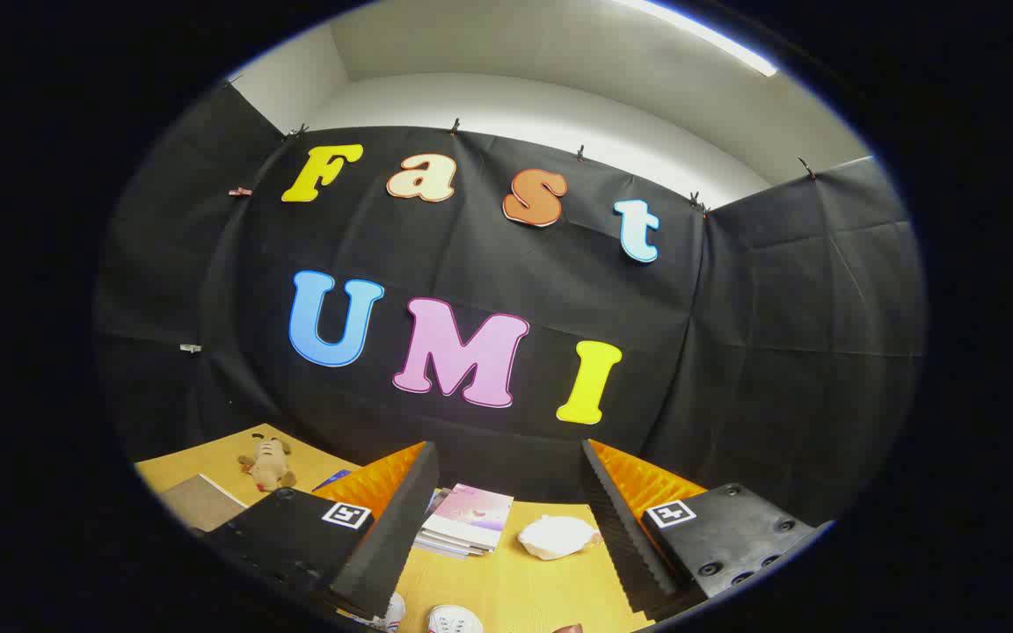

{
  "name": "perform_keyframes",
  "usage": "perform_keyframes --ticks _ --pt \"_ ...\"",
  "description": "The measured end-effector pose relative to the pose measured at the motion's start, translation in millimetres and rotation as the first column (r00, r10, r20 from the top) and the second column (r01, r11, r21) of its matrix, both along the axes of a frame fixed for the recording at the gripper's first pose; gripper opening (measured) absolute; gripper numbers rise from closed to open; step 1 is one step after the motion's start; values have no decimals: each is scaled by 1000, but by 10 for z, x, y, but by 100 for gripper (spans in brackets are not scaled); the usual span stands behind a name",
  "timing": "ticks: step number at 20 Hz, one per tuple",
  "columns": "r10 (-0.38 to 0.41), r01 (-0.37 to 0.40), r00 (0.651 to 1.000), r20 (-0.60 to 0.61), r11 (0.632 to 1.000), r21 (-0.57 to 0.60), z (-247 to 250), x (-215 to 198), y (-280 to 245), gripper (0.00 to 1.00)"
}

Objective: Open the storage box then place both shoes into the box .Put the left shoe in first, then the right shoe, with the right side of both shoes facing outward in a uniform manner.

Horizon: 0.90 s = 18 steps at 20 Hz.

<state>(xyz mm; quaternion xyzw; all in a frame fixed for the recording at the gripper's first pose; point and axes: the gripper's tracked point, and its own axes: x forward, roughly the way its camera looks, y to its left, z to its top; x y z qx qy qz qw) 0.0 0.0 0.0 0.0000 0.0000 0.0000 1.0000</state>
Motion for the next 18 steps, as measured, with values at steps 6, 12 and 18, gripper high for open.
perform_keyframes --ticks 6,12,18 --pt "11 -11 1000 0 999 -30 -2 -40 51 97" --pt "61 -62 998 -19 998 -29 -103 -87 174 97" --pt "70 -72 997 -38 995 -61 -201 -121 190 97"
